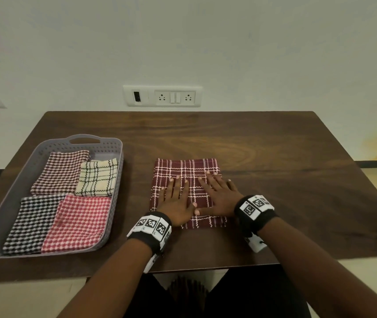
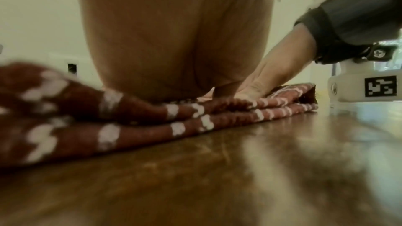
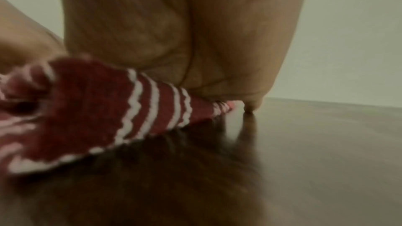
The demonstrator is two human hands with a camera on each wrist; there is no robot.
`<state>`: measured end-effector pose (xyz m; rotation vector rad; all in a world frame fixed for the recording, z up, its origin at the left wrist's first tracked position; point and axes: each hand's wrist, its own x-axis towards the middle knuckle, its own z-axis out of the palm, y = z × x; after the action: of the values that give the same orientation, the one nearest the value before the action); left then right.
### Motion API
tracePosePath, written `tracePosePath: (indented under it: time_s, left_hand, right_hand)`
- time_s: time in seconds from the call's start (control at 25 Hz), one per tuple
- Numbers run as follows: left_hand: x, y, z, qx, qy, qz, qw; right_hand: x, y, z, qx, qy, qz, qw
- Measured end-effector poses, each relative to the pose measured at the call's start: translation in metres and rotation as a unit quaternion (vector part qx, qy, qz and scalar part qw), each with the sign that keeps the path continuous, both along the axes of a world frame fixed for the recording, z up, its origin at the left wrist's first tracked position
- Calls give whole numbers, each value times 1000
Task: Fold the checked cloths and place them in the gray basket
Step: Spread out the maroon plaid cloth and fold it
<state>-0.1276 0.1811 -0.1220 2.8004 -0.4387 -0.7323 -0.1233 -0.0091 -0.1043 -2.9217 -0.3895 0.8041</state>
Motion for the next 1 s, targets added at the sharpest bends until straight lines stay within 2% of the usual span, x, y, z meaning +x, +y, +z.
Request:
tracePosePath:
  time_s: [0.28, 0.4, 0.52, 0.6, 0.68, 0.76, 0.84, 0.92, 1.0]
  left_hand:
    - [-4, -13, -2, 43, 20, -7, 999]
    - [-2, -17, -2, 44, 21, -6, 999]
    - [-4, -25, -1, 39, 19, 3, 999]
    - [-5, -29, 0, 36, 19, 11, 999]
    - [-6, -30, 0, 35, 19, 17, 999]
    - [-8, -28, 2, 27, 16, 13, 999]
    - [-9, -22, 5, -12, 19, 7, 1000]
    - [-9, -14, 9, -74, 24, 12, 997]
    - [-11, -6, 13, -127, 20, 24, 991]
  right_hand:
    - [-22, -34, -8, 27, 10, -25, 999]
    - [-39, -39, -5, 110, -24, -122, 986]
    - [-54, -40, -3, 198, -121, -281, 931]
    - [-58, -38, -3, 243, -95, -368, 893]
    - [-59, -32, -2, 280, -63, -401, 870]
    - [-61, -26, 2, 291, -50, -403, 866]
    - [-62, -21, 7, 319, -42, -423, 847]
    - [-61, -19, 9, 381, -37, -461, 800]
    - [-62, -17, 9, 460, 16, -504, 731]
